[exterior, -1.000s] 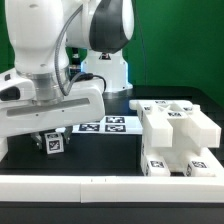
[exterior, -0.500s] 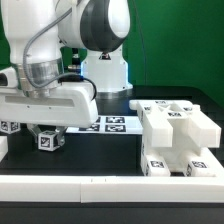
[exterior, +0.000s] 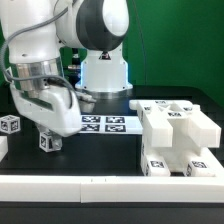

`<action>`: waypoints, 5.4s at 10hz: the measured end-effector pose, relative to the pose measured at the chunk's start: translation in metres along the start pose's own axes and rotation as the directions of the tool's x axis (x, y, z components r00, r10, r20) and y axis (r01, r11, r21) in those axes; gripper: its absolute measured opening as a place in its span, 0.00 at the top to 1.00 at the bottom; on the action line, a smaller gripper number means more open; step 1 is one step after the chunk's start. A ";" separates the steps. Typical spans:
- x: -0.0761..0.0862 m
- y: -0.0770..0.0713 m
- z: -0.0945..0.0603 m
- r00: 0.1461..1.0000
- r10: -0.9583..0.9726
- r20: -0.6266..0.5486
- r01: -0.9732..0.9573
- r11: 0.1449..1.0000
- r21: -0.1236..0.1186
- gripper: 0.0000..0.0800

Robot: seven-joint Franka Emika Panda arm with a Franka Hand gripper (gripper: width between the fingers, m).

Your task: Assemble chair

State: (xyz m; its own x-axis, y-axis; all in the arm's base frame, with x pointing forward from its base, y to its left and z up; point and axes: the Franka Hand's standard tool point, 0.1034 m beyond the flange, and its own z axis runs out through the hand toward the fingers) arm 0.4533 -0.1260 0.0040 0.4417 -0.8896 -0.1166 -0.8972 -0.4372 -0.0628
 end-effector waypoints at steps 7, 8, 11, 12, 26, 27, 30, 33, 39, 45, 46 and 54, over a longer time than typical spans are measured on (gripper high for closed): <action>-0.015 -0.014 0.003 0.891 0.454 0.010 -0.454 0.890 0.043 0.63; -0.016 -0.014 0.003 0.904 0.427 0.009 -0.427 0.903 0.042 0.33; -0.010 -0.020 -0.007 1.000 -0.002 0.028 0.001 1.000 0.022 0.20; -0.012 -0.022 -0.007 0.982 -0.187 0.023 0.187 0.982 0.009 0.20; -0.041 -0.028 0.000 0.605 -0.713 0.354 0.753 0.657 0.038 0.65; -0.040 -0.032 0.000 0.596 -0.706 0.383 0.750 0.659 0.048 0.65; -0.041 -0.033 0.000 0.586 -0.697 0.413 0.747 0.662 0.058 0.65; -0.028 -0.032 -0.001 0.560 -0.765 0.319 0.797 0.602 0.046 0.65; -0.024 -0.029 0.000 0.573 -0.776 0.264 0.801 0.598 0.020 0.43; -0.003 -0.046 -0.014 0.592 -0.588 0.551 0.704 0.710 0.002 0.19; -0.011 -0.044 -0.013 0.582 -0.560 0.590 0.694 0.720 -0.001 0.19; -0.016 -0.022 -0.005 0.499 -0.329 0.802 0.597 0.801 -0.043 0.19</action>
Offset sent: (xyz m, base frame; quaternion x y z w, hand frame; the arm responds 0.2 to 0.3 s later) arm 0.0067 0.0320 0.0042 0.0242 -0.0108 0.2171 0.9758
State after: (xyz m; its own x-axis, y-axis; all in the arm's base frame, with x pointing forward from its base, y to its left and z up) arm 0.4660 -0.1025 0.0124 0.5195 -0.1939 -0.8322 -0.4547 -0.8873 -0.0771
